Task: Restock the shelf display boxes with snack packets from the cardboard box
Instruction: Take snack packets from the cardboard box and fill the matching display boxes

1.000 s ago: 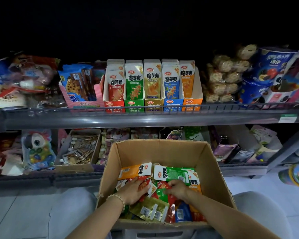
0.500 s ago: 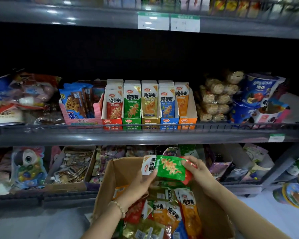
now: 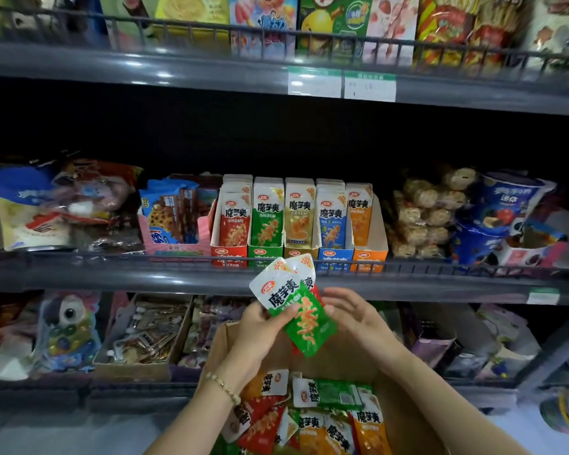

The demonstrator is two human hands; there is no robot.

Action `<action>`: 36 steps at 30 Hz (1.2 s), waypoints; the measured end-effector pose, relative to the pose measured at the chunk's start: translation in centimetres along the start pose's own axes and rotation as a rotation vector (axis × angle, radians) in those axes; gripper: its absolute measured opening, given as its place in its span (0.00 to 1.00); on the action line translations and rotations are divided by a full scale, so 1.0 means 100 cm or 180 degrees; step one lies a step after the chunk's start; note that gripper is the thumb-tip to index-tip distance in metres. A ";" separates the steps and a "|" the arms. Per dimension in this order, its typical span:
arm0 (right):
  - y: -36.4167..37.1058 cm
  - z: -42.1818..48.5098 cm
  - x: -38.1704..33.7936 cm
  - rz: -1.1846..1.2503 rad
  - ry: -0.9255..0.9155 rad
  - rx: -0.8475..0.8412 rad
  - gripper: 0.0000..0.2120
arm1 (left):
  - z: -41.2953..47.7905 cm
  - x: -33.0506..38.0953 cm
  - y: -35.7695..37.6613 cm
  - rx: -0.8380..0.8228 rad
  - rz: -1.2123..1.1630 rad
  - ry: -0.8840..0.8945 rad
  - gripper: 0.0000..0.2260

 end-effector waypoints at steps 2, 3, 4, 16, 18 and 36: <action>0.003 0.012 -0.016 -0.0101 -0.0259 0.0109 0.18 | -0.001 0.008 0.000 -0.0035 0.0280 0.0131 0.09; 0.006 0.019 -0.023 -0.0158 -0.0359 0.0168 0.18 | -0.001 0.013 -0.001 -0.0065 0.0410 0.0216 0.08; 0.009 0.025 -0.029 -0.0217 -0.0438 0.0227 0.18 | -0.001 0.018 -0.001 -0.0089 0.0521 0.0313 0.08; 0.072 0.069 -0.067 -0.0119 -0.0595 -0.0245 0.25 | 0.010 0.056 -0.050 0.0246 0.0708 0.0842 0.14; 0.073 0.079 -0.071 0.0119 -0.0509 -0.0259 0.29 | 0.011 0.064 -0.059 0.0222 0.0530 0.0814 0.14; 0.023 0.174 -0.085 0.0747 -0.0645 0.0780 0.27 | 0.072 0.107 -0.100 0.0639 0.0172 0.0738 0.03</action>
Point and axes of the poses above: each hand's wrist, its own z-axis towards the middle knuckle, its own y-axis out of the palm, x = y × z, the point moved 1 cm from there along z, towards the middle knuckle, and after that the axes turned 1 degree about -x, right-handed, at the moved point
